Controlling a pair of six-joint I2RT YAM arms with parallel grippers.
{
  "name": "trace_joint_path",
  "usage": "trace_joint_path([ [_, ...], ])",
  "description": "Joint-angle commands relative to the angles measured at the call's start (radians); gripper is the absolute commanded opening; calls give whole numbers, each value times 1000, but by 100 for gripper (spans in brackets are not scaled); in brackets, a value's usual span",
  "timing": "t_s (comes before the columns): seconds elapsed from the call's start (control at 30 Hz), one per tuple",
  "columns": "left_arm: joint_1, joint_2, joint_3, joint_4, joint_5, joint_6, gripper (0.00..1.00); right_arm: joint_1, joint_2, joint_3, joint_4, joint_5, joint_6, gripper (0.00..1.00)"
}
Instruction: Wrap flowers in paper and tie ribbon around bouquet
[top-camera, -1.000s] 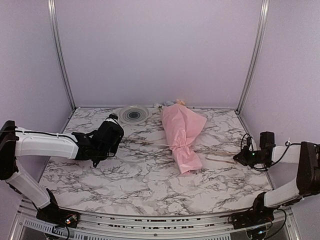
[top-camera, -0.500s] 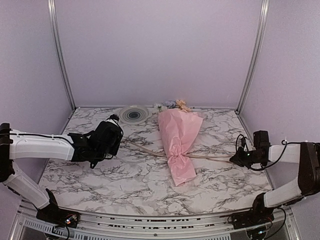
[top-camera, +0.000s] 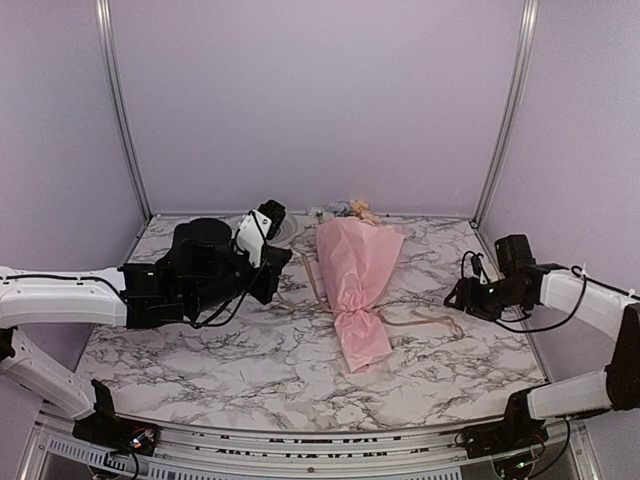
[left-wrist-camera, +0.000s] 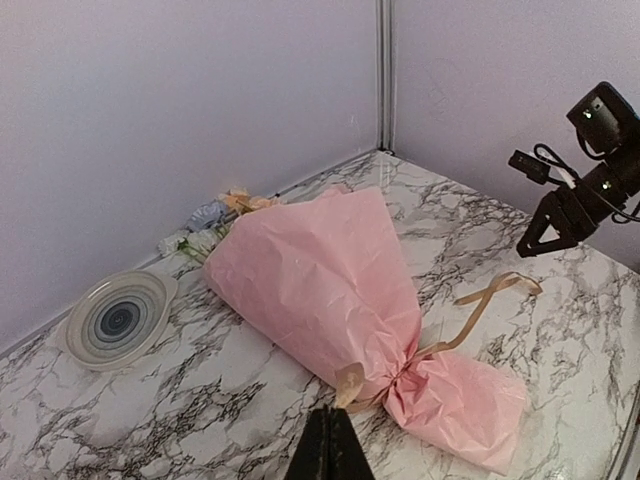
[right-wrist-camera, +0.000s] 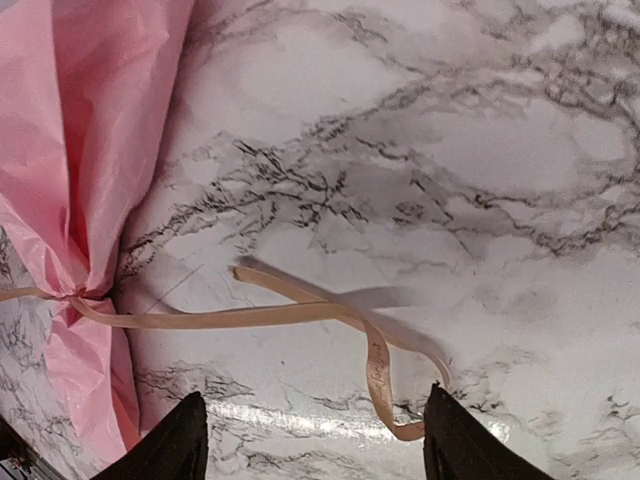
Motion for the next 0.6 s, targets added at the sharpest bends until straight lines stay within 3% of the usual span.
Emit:
trace_joint_path([
  [0.0,-27,-70,14,92,110,44,0,79,-72,139,-15,10,-108,72],
  [0.13,-44,-104,14,100,136,69,0,358,-96,185,248,-115,-276,72],
  [0.23,-59,-124,7,99,138,75,0,481,-9,189,474,-291,-385,72],
  [0.4,-92,-155,-17,99,124,92,0,521,216,338,431,-445,-540,69],
  [0.57,-103,-149,-25,99,89,95,0,541,353,398,411,-512,-585,68],
])
